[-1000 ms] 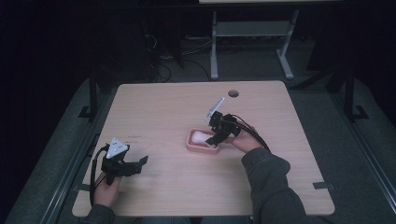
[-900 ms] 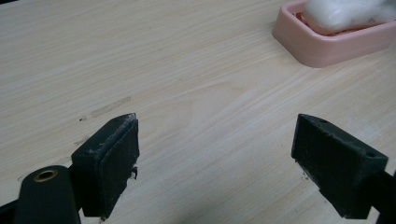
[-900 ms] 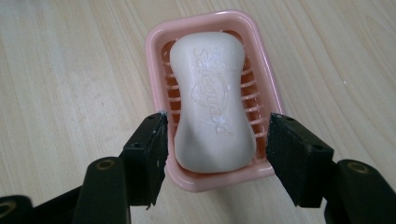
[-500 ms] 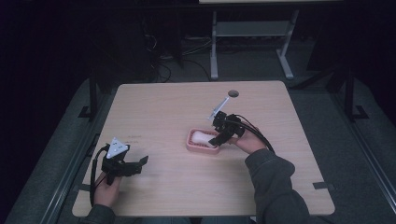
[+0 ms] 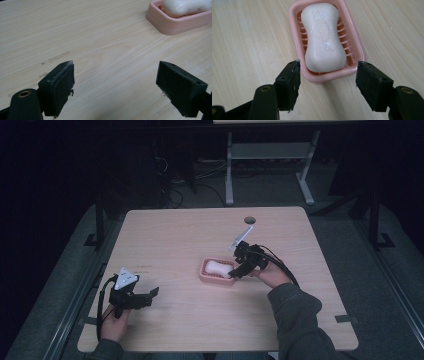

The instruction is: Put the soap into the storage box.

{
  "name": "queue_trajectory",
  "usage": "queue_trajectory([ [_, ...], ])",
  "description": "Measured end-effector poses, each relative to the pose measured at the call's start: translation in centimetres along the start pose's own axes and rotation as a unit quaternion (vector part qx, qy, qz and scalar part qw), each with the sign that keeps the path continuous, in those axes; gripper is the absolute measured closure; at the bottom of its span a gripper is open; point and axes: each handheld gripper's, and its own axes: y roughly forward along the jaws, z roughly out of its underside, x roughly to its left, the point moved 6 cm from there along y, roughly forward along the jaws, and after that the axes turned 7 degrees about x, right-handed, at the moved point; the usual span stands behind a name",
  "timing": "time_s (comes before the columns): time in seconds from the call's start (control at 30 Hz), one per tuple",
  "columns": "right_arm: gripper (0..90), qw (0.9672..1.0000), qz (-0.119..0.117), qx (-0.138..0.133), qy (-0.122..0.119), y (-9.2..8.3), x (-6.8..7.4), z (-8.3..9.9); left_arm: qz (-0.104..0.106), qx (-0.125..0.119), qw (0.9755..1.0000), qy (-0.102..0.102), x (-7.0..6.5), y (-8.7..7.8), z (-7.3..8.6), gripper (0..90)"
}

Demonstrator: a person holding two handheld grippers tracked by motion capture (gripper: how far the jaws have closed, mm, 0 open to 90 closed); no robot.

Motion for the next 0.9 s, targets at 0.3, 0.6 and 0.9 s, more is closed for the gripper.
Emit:
queue_trajectory([
  [0.3,34.6,1.0000,0.001,-0.004,0.002,-0.6,0.2,0.4,-0.001,-0.001,1.0000,0.000,0.0,0.0,0.0,14.7],
  [0.6,34.9,0.9998,0.003,-0.015,0.015,-1.0,0.2,1.7,0.000,-0.001,1.0000,-0.001,0.0,0.0,0.0,14.6],
  [0.9,34.8,0.9995,0.003,-0.021,0.025,-1.3,0.1,3.1,0.000,0.001,1.0000,-0.001,-0.1,0.0,0.0,14.7],
])
